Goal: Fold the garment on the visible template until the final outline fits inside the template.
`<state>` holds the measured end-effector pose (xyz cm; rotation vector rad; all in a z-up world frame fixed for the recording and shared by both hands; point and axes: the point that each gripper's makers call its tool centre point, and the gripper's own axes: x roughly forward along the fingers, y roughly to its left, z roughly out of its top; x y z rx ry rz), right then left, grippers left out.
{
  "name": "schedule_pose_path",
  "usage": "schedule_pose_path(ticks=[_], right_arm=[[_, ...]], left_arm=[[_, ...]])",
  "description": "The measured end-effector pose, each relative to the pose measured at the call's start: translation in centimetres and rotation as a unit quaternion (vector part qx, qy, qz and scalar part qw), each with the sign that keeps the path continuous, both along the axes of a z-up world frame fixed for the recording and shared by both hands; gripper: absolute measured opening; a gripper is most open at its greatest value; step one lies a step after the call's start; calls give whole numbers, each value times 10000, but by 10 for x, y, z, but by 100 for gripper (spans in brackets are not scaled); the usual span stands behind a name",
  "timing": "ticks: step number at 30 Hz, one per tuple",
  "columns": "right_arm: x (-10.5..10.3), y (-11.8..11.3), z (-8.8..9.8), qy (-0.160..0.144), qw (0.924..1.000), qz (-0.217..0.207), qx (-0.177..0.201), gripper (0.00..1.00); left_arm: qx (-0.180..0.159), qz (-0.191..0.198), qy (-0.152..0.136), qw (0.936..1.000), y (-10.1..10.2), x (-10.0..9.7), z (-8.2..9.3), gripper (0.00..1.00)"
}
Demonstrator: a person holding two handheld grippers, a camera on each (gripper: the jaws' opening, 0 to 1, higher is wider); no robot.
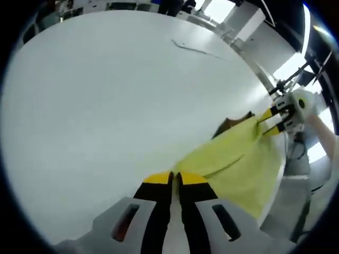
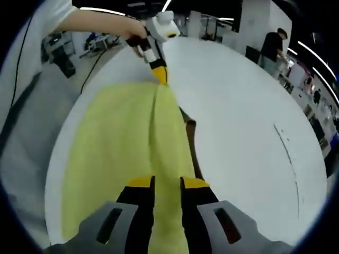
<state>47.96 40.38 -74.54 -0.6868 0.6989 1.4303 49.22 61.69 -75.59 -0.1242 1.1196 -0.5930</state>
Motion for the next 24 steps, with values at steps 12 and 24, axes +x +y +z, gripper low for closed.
schedule_pose_path(ticks=[12, 24], right_arm=[[5, -2, -3, -61, 9998, 50, -161, 2], [18, -6, -10, 16, 9988, -441, -214, 2]], left_arm=[[26, 5, -20, 10000, 0, 2, -1, 2], [11, 121, 84, 9999, 4, 3, -1, 3]])
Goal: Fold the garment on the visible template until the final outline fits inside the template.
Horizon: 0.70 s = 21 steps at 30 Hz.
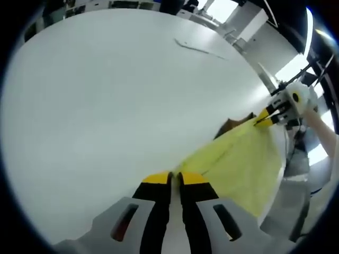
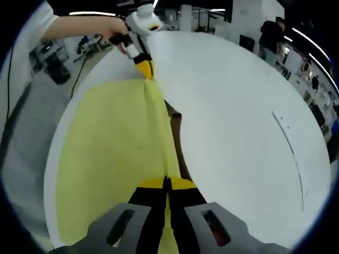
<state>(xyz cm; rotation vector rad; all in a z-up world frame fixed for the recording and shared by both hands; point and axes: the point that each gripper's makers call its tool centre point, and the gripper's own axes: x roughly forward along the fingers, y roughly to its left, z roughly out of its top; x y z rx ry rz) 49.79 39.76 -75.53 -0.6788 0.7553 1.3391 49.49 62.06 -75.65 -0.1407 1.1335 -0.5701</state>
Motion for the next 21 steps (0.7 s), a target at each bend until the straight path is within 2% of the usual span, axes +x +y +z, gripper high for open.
schedule_pose_path(ticks=[9, 21], right_arm=[[2, -1, -3, -78, 9999, 12, -81, 2], [7, -2, -6, -316, 9994, 18, -153, 2]], left_arm=[[92, 97, -208, 9997, 10, 5, 5, 4], [84, 105, -237, 9996, 7, 4, 7, 6]])
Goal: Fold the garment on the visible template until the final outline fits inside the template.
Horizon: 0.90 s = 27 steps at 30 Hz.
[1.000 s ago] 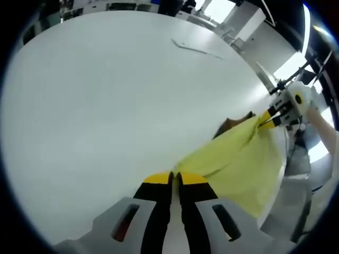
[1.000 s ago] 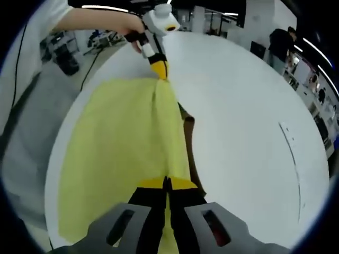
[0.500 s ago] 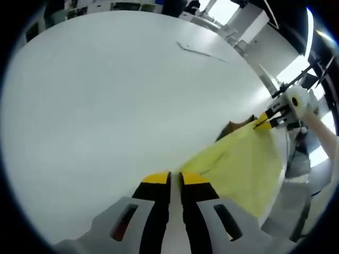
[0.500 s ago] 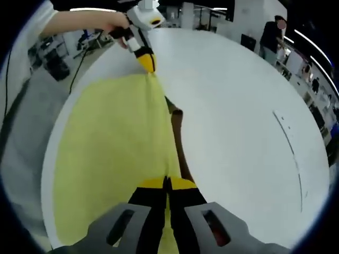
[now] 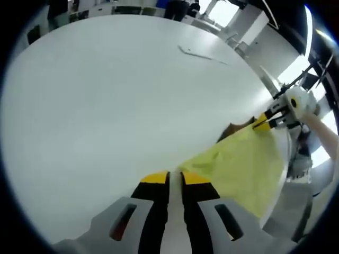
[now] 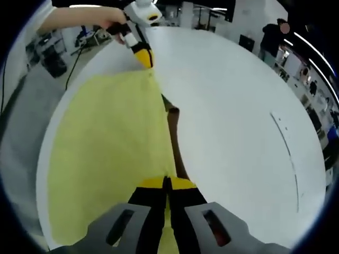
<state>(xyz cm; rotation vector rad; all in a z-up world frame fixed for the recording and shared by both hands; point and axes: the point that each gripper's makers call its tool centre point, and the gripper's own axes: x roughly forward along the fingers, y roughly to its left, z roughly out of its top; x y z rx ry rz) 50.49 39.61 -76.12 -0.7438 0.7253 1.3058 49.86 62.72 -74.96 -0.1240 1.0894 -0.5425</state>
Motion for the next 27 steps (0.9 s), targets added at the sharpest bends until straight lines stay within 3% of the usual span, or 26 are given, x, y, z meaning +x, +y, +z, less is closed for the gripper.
schedule_pose_path(ticks=[10, 11, 13, 19, 21, 25, 27], right_arm=[[15, -5, 12, -519, 9979, -394, 52, 1], [19, -7, 17, -742, 9961, -478, 31, 1], [18, -8, 23, -802, 9947, -620, 148, 1], [21, -12, 54, -1363, 9833, -1085, 531, 1], [14, -12, 63, -1243, 9812, -1264, 769, 1], [1, -15, 72, -1255, 9804, -1283, 813, 2], [-13, -16, 74, -1132, 9815, -1342, 767, 10]], left_arm=[[-30, 25, -130, 9999, -2, -5, 11, 12], [-23, -9, -163, 9999, -4, -6, 13, 13], [-6, -55, -194, 9998, -6, -7, 15, 15], [-31, -162, -366, 9992, -17, -13, 30, 19], [-58, -209, -403, 9990, -22, -18, 35, 21], [-69, -320, -474, 9983, -29, -30, 45, 24], [-69, -340, -506, 9981, -29, -36, 49, 25]])
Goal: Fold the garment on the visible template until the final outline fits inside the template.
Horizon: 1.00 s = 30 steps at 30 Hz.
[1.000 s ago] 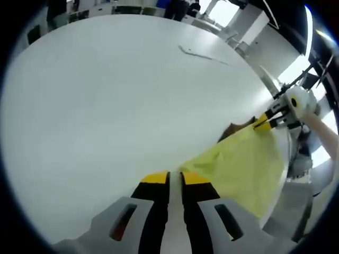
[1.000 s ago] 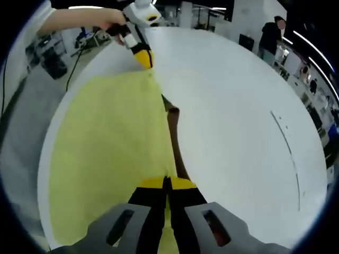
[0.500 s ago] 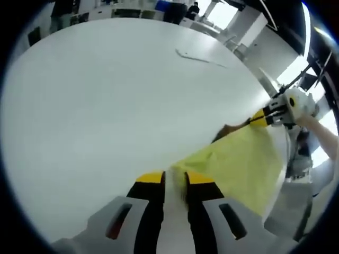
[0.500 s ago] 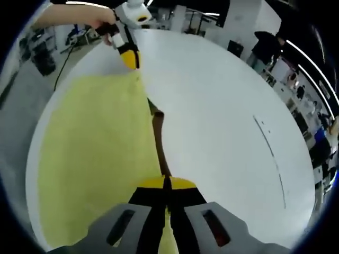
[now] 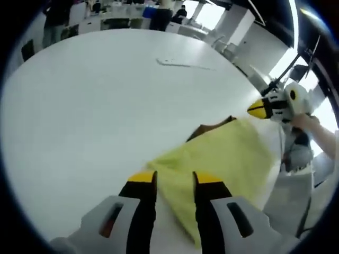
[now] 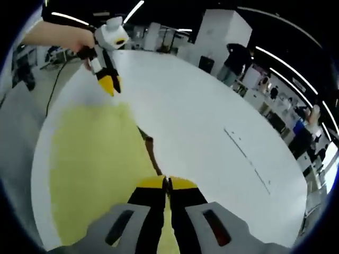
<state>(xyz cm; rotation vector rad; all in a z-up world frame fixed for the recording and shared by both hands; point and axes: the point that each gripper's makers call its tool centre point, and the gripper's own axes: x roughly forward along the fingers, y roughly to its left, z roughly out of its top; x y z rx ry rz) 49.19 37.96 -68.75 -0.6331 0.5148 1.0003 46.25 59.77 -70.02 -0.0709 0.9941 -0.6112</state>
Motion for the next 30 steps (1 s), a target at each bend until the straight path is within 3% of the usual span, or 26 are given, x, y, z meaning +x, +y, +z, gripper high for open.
schedule_pose_path(ticks=[13, 30], right_arm=[[-50, -19, 16, 311, 9981, -434, 299, 28], [-105, -48, 32, 569, 9907, -993, 736, 45]], left_arm=[[28, -146, -144, 9998, 4, -43, 18, 37], [-131, -208, -186, 9995, -2, -94, 29, 47]])
